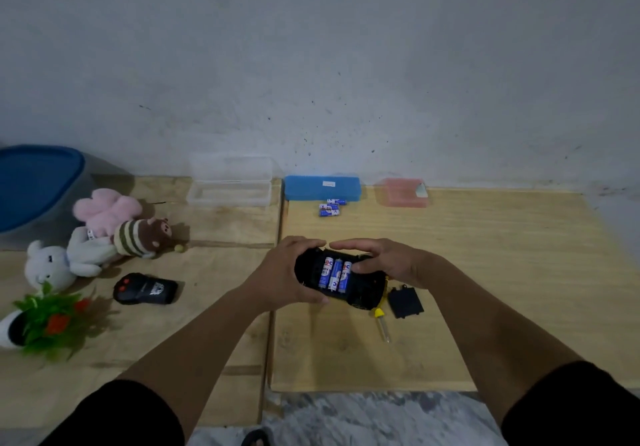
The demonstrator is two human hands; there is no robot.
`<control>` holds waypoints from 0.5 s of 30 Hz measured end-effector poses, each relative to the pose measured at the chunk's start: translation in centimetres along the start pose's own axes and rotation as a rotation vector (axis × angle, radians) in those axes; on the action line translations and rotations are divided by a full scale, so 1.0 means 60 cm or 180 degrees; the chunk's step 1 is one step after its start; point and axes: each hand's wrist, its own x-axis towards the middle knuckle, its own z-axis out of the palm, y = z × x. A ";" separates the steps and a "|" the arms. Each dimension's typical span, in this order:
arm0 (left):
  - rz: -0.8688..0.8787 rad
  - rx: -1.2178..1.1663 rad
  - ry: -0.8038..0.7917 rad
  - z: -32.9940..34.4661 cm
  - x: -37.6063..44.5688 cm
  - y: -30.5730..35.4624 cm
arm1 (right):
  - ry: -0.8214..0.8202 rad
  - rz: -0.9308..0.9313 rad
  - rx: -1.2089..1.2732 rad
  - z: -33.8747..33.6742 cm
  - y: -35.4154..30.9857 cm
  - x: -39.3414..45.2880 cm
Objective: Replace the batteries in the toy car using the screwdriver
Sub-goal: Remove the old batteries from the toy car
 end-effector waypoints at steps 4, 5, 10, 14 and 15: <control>-0.0034 -0.0126 0.0105 -0.026 0.006 -0.022 | 0.0743 -0.0280 -0.0258 0.029 -0.004 0.026; -0.0018 -0.0176 0.0149 -0.032 0.009 -0.027 | 0.1012 -0.0345 -0.0139 0.038 -0.004 0.035; 0.0243 -0.0153 0.0134 -0.059 0.024 -0.054 | 0.1598 -0.0575 0.0134 0.066 -0.019 0.064; 0.0350 -0.0149 0.0132 -0.074 0.043 -0.069 | 0.1768 -0.0656 -0.0089 0.068 -0.043 0.078; 0.0370 -0.0152 0.0127 -0.079 0.047 -0.070 | 0.1804 -0.0648 -0.0092 0.068 -0.047 0.081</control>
